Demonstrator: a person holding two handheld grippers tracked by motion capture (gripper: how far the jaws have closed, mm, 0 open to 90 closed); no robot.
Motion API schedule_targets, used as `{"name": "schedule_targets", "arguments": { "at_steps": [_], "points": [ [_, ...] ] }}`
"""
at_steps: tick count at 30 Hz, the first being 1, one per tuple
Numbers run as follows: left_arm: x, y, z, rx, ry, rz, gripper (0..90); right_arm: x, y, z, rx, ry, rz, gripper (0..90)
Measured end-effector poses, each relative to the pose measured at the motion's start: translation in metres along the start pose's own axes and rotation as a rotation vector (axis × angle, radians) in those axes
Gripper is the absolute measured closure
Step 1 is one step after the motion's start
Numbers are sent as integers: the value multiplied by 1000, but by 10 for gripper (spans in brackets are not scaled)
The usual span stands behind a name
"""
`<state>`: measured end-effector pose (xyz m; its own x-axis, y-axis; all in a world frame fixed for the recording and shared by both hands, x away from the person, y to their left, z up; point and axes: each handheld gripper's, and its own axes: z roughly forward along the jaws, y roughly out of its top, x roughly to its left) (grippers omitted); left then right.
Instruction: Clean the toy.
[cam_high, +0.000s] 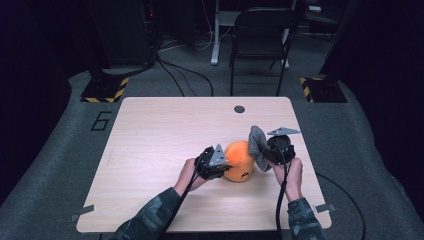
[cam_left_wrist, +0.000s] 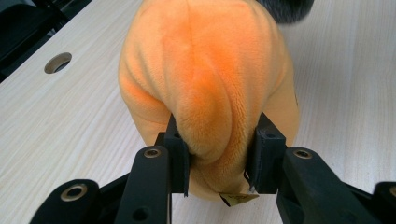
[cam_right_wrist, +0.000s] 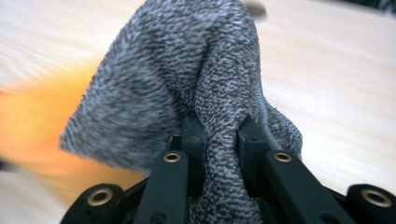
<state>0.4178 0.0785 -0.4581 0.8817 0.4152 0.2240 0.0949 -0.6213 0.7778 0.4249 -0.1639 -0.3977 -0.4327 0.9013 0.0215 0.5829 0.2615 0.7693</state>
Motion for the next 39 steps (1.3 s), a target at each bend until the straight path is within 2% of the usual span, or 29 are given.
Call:
{"name": "schedule_targets", "arguments": {
  "at_steps": [2,3,4,7,9,11,12,15,16,17,18,19,21,24,27,28,30,33,34,35,36,37,39],
  "points": [
    [-1,1,0,-3,-2,9,649,10,9,-12,-53,59,-2,771],
    [-2,1,1,-3,-8,8,648,18,13,-15,-76,94,-9,771],
    [-2,1,0,-4,0,24,647,27,16,-17,-88,121,-20,771],
    [-5,1,1,-14,-5,24,649,51,18,-11,-86,177,-54,770],
    [-6,0,2,-12,-13,44,651,62,16,1,-47,148,-90,770],
    [-9,-1,4,-2,-13,60,651,62,11,15,-14,124,-130,771],
    [-9,-2,6,-3,-13,62,651,65,9,20,-3,87,-144,771],
    [-9,-4,7,-8,-16,53,653,67,7,25,11,54,-168,772],
    [-10,-3,7,-8,-15,53,653,66,7,23,8,28,-171,772],
    [-10,-3,7,-9,-13,58,653,66,7,23,8,28,-171,772],
    [-10,-3,6,-6,-9,64,653,63,7,23,3,22,-181,772],
    [-11,-3,6,-9,-10,61,653,60,7,22,0,8,-160,772],
    [-11,-2,7,-13,-14,59,653,49,6,22,-8,-6,-151,772],
    [-12,-2,7,-12,-8,39,652,39,4,23,-20,-96,-140,771],
    [-11,-1,7,-15,-4,24,652,33,1,24,-33,-209,-176,771],
    [-10,-2,7,-11,-6,17,652,30,1,22,-31,-220,-162,770],
    [-7,-3,6,-17,-3,-6,651,19,1,15,-52,-218,-125,769],
    [-1,-6,5,-26,-15,-53,649,-1,-1,-1,-93,-182,-53,764],
    [1,-6,5,-29,-19,-69,648,-13,-4,-11,-114,-161,-15,764],
    [3,-7,5,-27,-20,-79,648,-13,-4,-11,-114,-161,-15,764],
    [4,-7,5,-30,-20,-89,648,-18,-7,-14,-111,-150,6,764],
    [5,-8,5,-29,-21,-95,647,-22,-10,-17,-104,-151,4,764],
    [8,-8,6,-30,-25,-115,643,-31,-19,-21,-92,-169,5,761]
  ]
}}
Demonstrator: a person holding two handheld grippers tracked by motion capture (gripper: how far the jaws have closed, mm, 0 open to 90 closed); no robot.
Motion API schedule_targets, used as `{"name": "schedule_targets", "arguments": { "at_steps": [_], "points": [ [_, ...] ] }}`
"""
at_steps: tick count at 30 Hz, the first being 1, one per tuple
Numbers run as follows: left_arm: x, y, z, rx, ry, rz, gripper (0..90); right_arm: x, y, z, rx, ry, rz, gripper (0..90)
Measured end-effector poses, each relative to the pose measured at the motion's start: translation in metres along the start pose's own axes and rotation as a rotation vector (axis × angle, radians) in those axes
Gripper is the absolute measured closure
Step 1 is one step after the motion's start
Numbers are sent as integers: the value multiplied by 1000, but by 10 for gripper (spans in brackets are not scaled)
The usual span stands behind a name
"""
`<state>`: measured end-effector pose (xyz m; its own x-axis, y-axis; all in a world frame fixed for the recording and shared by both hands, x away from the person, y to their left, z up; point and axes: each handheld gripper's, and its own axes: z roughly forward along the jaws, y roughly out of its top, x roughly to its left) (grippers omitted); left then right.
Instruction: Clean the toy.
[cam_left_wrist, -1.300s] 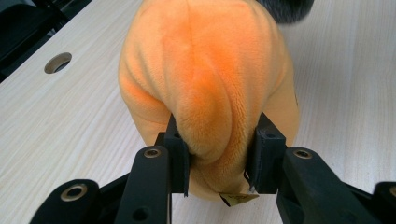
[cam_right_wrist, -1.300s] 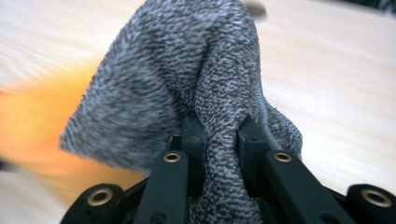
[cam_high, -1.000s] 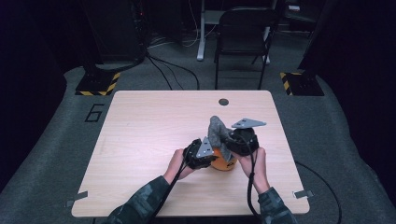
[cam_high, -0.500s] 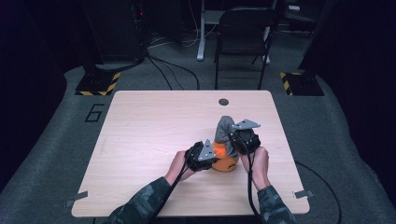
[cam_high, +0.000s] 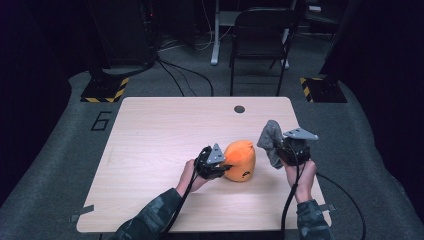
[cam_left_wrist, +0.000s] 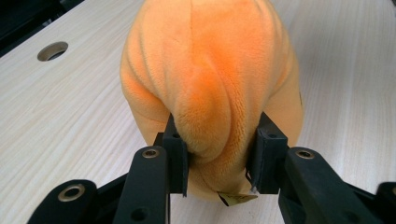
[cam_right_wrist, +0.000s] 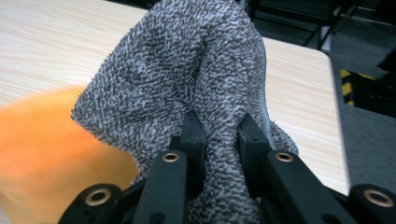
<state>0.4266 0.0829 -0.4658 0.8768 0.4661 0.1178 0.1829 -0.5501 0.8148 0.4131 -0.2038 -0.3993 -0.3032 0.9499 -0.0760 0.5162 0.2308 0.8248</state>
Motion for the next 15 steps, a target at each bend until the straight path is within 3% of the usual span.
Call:
{"name": "schedule_targets", "arguments": {
  "at_steps": [5,9,15],
  "points": [
    [10,-1,1,15,10,-77,637,-19,-15,4,24,14,55,743],
    [19,-4,3,9,8,-136,616,-17,-20,11,65,5,43,743],
    [27,-5,6,26,38,-176,513,-18,-31,21,114,-1,42,743]
  ]
}}
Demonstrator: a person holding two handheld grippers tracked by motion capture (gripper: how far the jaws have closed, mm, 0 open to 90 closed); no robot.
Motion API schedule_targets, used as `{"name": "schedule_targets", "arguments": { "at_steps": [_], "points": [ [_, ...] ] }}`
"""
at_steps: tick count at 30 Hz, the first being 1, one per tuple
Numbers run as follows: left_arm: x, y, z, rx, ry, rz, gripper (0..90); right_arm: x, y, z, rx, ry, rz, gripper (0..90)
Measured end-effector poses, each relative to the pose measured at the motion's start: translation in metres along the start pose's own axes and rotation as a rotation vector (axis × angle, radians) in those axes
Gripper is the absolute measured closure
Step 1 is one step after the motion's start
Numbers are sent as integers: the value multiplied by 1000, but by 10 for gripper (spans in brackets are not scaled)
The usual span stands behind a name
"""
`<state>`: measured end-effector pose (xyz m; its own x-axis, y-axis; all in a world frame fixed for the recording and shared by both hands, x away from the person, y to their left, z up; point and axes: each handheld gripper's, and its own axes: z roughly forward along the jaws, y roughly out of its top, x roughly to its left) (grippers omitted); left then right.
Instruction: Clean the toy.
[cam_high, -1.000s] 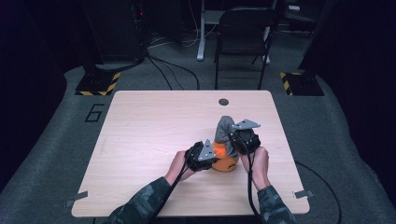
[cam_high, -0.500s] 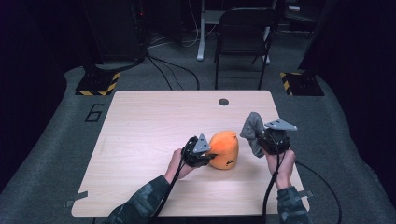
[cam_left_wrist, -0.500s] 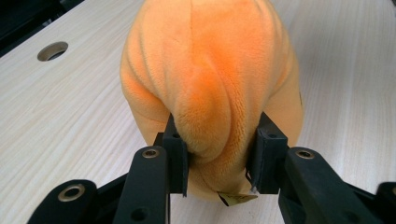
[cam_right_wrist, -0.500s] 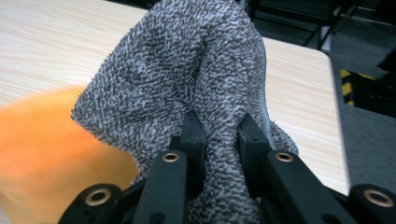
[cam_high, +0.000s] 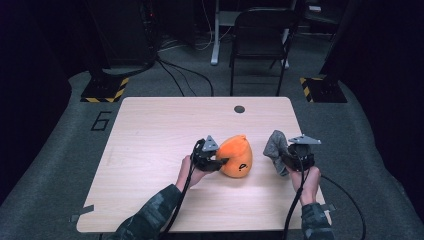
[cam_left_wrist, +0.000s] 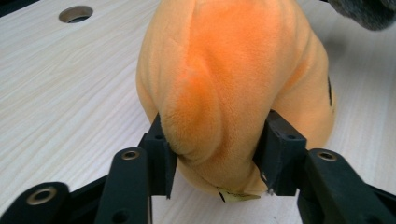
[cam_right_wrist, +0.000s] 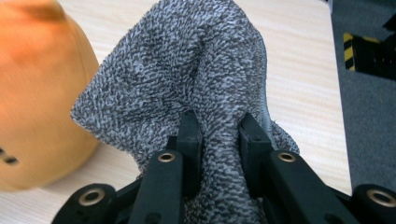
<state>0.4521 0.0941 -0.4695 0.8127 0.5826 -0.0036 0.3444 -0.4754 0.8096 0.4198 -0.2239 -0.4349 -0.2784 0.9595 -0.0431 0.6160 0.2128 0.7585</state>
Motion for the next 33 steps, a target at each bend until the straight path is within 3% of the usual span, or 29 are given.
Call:
{"name": "schedule_targets", "arguments": {
  "at_steps": [7,11,18,23,24,25,26,28,33],
  "points": [
    [9,-1,3,-3,45,-49,398,1,-10,15,51,4,22,741],
    [14,-2,1,-15,128,-66,345,2,-11,17,64,8,20,738],
    [25,-6,2,-45,176,-107,290,-3,-15,22,82,9,64,716],
    [34,-9,1,-70,210,-152,243,0,-18,32,124,-7,51,693],
    [36,-9,1,-69,212,-155,218,2,-20,42,154,-29,19,624],
    [38,-9,-1,-67,215,-159,218,2,-20,42,154,-29,19,624],
    [39,-10,-2,-76,220,-167,200,4,-21,48,186,-35,16,530],
    [43,-10,-4,-76,221,-165,177,5,-22,49,196,-44,12,481],
    [51,-13,-8,-80,214,-193,109,1,-20,45,168,-42,36,307]
  ]
}}
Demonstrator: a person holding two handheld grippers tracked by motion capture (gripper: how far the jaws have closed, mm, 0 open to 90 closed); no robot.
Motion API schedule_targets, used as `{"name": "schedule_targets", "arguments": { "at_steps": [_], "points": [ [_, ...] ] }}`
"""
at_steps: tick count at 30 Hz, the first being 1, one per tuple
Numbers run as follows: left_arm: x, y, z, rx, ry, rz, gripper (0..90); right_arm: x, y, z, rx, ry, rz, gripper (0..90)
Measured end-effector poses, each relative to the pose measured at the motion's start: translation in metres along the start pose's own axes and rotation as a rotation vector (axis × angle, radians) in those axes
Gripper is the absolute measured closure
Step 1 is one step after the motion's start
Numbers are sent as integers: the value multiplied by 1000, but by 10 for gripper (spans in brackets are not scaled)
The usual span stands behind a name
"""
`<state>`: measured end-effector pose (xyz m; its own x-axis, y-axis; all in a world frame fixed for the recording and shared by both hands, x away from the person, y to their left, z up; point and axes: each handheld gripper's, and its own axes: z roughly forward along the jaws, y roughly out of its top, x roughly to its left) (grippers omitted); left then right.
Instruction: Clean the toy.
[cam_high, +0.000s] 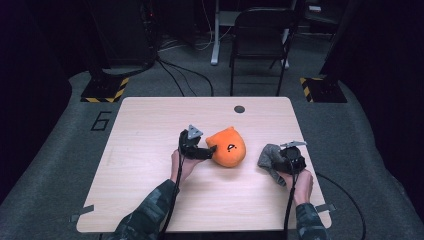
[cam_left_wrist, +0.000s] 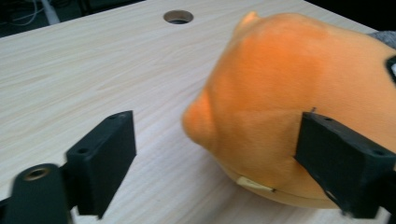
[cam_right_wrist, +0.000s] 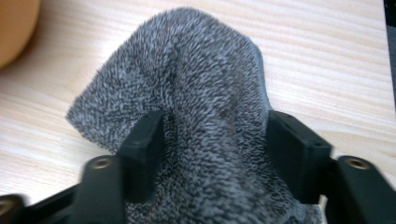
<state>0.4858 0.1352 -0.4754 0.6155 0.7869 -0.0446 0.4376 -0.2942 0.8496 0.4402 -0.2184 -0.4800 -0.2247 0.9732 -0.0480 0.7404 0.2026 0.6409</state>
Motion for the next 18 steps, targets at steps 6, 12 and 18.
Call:
{"name": "schedule_targets", "arguments": {
  "at_steps": [6,12,18],
  "points": [
    [7,1,-14,-5,17,-6,49,-8,1,-25,-85,44,23,112],
    [11,-10,-36,-18,41,16,20,-22,-10,-45,-132,86,38,25],
    [13,-25,-57,-25,52,20,6,-26,-25,-54,-146,98,25,8]
  ]
}}
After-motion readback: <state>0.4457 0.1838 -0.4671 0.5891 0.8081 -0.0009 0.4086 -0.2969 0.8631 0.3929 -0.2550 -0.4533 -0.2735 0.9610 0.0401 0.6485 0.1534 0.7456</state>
